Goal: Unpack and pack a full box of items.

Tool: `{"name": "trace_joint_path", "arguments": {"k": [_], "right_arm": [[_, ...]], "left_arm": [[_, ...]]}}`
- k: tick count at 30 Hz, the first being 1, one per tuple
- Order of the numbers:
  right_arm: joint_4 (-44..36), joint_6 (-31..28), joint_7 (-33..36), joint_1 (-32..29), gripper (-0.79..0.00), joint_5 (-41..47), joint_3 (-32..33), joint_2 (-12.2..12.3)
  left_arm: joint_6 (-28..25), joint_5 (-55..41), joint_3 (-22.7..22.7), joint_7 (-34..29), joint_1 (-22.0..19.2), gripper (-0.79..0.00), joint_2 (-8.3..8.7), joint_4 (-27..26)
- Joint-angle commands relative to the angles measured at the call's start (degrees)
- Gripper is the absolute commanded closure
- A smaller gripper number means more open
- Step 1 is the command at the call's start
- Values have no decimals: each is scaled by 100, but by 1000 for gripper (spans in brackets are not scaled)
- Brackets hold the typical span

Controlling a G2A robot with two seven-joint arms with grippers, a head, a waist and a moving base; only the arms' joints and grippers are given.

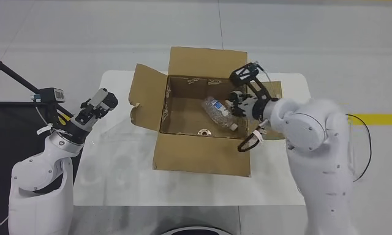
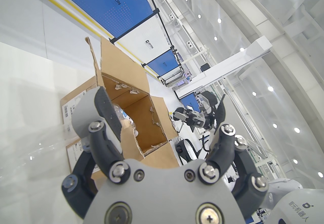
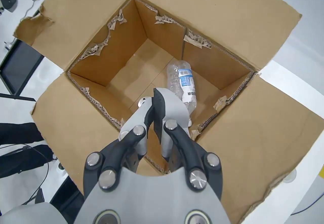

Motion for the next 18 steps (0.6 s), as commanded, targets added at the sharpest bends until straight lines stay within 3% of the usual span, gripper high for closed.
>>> {"name": "trace_joint_path", "arguments": {"k": [1,6,18], "right_arm": [[610,28,74,439,-603,-3,-329,-43],[1918,46,173,1264,-776,33,-1029,-178],[4596,-10,-277,2323,-739,47,-2175,-557]], "left_arm": [[0,0,0,0,0,-785,0,0],[0,0,0,0,0,-785,0,0],[0,0,0,0,0,-785,0,0]]}}
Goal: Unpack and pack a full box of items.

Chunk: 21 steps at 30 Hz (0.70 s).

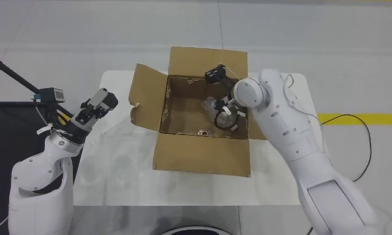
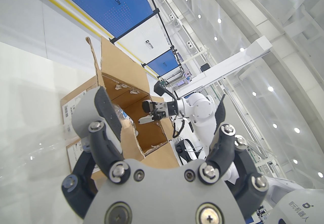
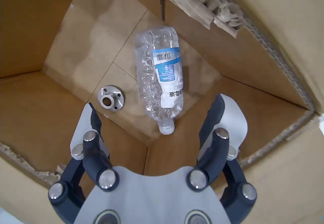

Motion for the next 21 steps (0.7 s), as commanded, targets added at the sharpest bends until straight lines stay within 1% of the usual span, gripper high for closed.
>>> {"name": "trace_joint_path", "arguments": {"k": [1,4,12,17,20,21], "right_arm": [[397,-62,-137,91,-739,57,-131,-64],[854,-122,-319,201,-720,113,-316,-163],[1710,-311,-719,409,-757,245,-693,-413],[2084,-446,-865,514,-730,251,-875,-547],[2249,-518,-933,562,-702,193,-991,-621],[2299,-539,-954,575,-680,185,-1022,-645]], "left_arm": [[0,0,0,0,0,-785,0,0],[0,0,0,0,0,-785,0,0],[0,0,0,0,0,-785,0,0],[0,0,0,0,0,-785,0,0],[0,0,0,0,0,-785,0,0],[0,0,0,0,0,-785,0,0]]}}
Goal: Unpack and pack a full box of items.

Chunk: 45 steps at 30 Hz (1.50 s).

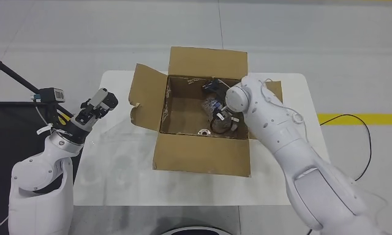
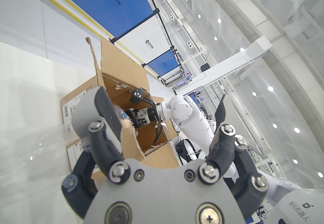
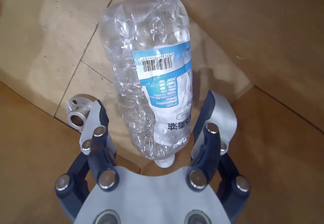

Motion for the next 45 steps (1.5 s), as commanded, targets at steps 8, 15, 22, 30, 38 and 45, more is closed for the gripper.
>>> {"name": "trace_joint_path", "arguments": {"k": [8,15,22,30,38,45], "right_arm": [[439,-67,-74,92,-342,-157,-270,-203],[734,-136,-187,150,0,-140,-336,-321],[770,-283,-329,215,0,-79,-294,-366],[118,-640,-353,140,0,-11,-84,-240],[-1584,-776,-40,-362,0,-107,491,148],[-4045,-555,622,-1422,0,-310,1428,600]], "left_arm": [[0,0,0,0,0,-785,0,0],[0,0,0,0,0,-785,0,0],[0,0,0,0,0,-785,0,0],[0,0,0,0,0,-785,0,0],[0,0,0,0,0,-785,0,0],[0,0,0,0,0,-785,0,0]]}}
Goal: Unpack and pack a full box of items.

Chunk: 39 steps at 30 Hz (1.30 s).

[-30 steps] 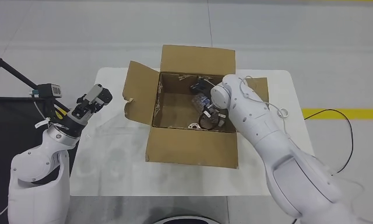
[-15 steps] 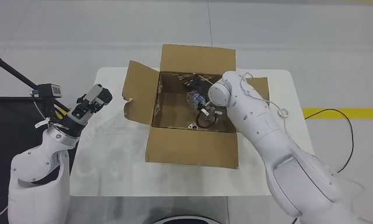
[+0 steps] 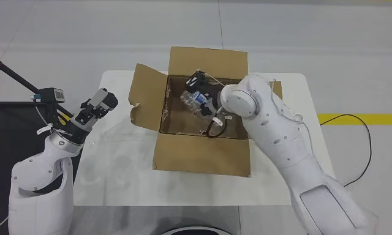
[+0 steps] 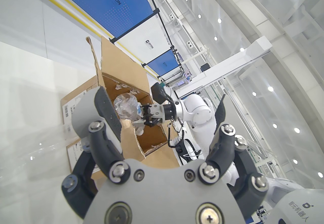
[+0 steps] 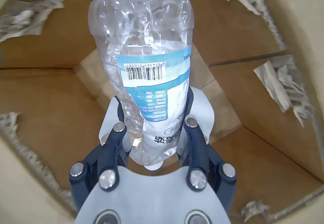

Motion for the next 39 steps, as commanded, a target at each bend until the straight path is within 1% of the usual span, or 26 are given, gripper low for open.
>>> {"name": "trace_joint_path", "arguments": {"k": [1,5,8,13,16,19,23,26,28,31,34,39], "right_arm": [[-866,113,184,-355,0,-38,329,115],[-2148,367,383,-947,0,-135,931,291],[-3066,611,524,-1361,0,-398,1425,410],[-4472,1193,805,-2087,0,-949,2342,573],[-5059,1456,922,-2450,0,-1076,3005,648],[-5410,1689,1060,-2744,0,-1230,3602,709],[-5559,1964,1245,-3073,0,-1518,4201,771],[-5423,2169,1298,-3282,0,-1707,4567,806],[-5218,2175,1227,-3387,0,-1464,4791,821],[-4854,2011,1023,-3494,0,-1005,5087,848],[-4622,1844,891,-3555,0,-776,5169,880],[-4264,1797,898,-3478,0,-751,5148,939]], "left_arm": [[0,0,0,0,0,-785,0,0],[0,0,0,0,0,-785,0,0],[0,0,0,0,0,-785,0,0],[0,0,0,0,0,-785,0,0],[0,0,0,0,0,-785,0,0],[0,0,0,0,0,-785,0,0],[0,0,0,0,0,-785,0,0],[0,0,0,0,0,-785,0,0],[0,0,0,0,0,-785,0,0],[0,0,0,0,0,-785,0,0],[0,0,0,0,0,-785,0,0],[0,0,0,0,0,-785,0,0]]}}
